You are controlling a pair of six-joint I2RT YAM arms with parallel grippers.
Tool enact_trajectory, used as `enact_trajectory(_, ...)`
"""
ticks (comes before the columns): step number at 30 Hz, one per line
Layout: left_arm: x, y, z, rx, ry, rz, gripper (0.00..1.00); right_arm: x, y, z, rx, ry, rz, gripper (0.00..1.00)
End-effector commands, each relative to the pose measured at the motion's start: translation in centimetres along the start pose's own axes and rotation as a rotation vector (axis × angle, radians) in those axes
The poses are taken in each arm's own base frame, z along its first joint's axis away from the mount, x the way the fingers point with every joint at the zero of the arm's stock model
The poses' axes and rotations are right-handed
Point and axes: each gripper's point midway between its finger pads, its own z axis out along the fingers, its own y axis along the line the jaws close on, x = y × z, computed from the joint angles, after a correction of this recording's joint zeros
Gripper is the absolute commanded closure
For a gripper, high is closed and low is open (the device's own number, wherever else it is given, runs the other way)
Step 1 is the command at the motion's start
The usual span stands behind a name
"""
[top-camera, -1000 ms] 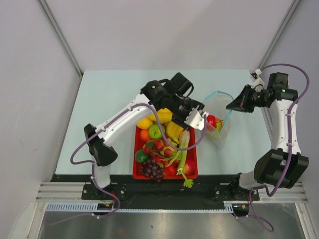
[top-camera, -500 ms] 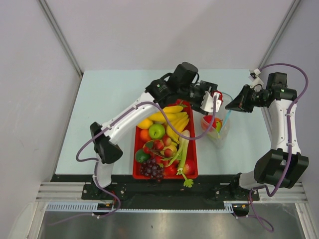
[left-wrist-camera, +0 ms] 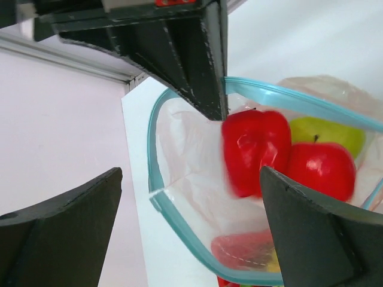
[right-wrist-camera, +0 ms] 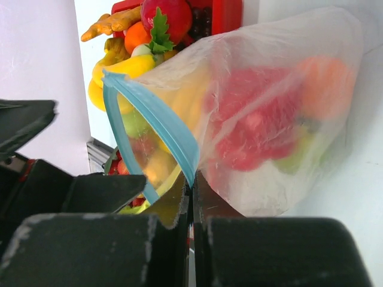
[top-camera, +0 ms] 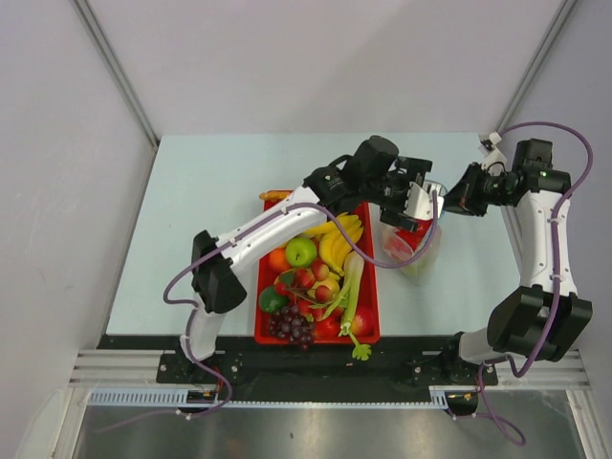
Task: Place the food in the zip-top bag and seal the zipper
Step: Place the fake fruit in the zipper food storage bag, then pick up the fake fruit from the bin.
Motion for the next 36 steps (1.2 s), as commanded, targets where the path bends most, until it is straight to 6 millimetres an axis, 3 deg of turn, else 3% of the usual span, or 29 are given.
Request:
enact_trajectory(1, -5.1, 3.7, -5.9, -0.117, -0.091, -0.038, 0.00, -0.5, -0.5, -0.1, -0.008, -0.009, 0.003, 1.00)
enact_trajectory(4, -4.6, 2.3, -8.2, -0.057, -0.097, -0.141, 0.00, -0.8, -0.7, -0.3, -0.019, -0.017, 0.015, 1.00)
enact_trajectory(6, -2.7, 0.6, -9.3, 0.002, -0.083, -0.221, 0.00, -1.0, -0.5, -0.6, -0.042, -0.024, 0.022, 1.00)
enact_trajectory(7, -2.8, 0.3, -10.6, 0.018, -0.093, -0.247, 0.00, -1.1, -0.2, -0.7, -0.050, -0.029, 0.016, 1.00)
enact_trajectory(9, -1.0, -2.9, -12.2, 0.150, -0.100, -0.347, 0.02, -1.2, -0.1, -0.9, -0.051, -0.034, 0.001, 1.00)
enact_trajectory(14, 0.5, -9.5, -16.8, 0.372, -0.047, -0.477, 0.09, -0.6, -0.5, -0.8, -0.040, -0.009, -0.005, 1.00)
enact_trajectory(15, 0.9, -11.2, -17.2, 0.422, -0.038, -0.491, 0.10, -0.6, -0.5, -0.8, -0.039, -0.007, -0.003, 1.00)
enact_trajectory(17, 0.5, -12.9, -18.8, 0.445, -0.034, -0.477, 0.09, -0.7, -0.5, -0.7, -0.043, -0.009, -0.006, 1.00)
enact_trajectory(19, 1.9, -15.1, -19.0, 0.455, 0.021, -0.539, 0.09, -0.6, -0.4, -0.7, -0.044, -0.004, -0.009, 1.00)
enact_trajectory(22, 3.2, -15.8, -19.8, 0.386, 0.053, -0.618, 0.09, -0.2, -0.4, -0.6, -0.045, 0.010, -0.019, 1.00)
enact_trajectory(23, 4.5, -14.3, -19.8, 0.304, 0.052, -0.642, 0.10, 0.0, -0.3, -0.6, -0.045, 0.016, -0.023, 1.00)
enact_trajectory(25, 5.9, -14.3, -20.8, 0.222, 0.069, -0.752, 0.10, 0.2, 0.0, -0.7, -0.045, 0.018, -0.030, 1.00)
enact_trajectory(26, 7.6, -12.4, -21.7, 0.119, 0.063, -0.767, 0.08, 0.2, 0.0, -0.7, -0.046, 0.020, -0.030, 1.00)
enact_trajectory(27, 9.0, -13.2, -22.0, 0.093, 0.078, -0.811, 0.07, 0.3, 0.1, -0.7, -0.047, 0.022, -0.031, 1.00)
enact_trajectory(28, 9.8, -12.3, -23.7, 0.000, 0.083, -0.820, 0.05, 0.4, 0.1, -0.7, -0.048, 0.026, -0.046, 1.00)
enact_trajectory(29, 10.9, -11.7, -24.2, -0.060, 0.094, -0.795, 0.04, 0.5, 0.1, -0.7, -0.048, 0.027, -0.052, 1.00)
enact_trajectory(30, 12.4, -12.8, -24.4, -0.066, 0.121, -0.778, 0.03, 0.6, 0.1, -0.7, -0.050, 0.032, -0.052, 1.00)
enact_trajectory(31, 13.2, -12.0, -25.5, -0.130, 0.134, -0.739, 0.03, 0.7, 0.1, -0.7, -0.050, 0.034, -0.056, 1.00)
enact_trajectory(36, 18.1, -12.9, -25.9, -0.142, 0.215, -0.658, 0.01, 0.7, 0.0, -0.4, -0.048, 0.042, -0.060, 1.00)
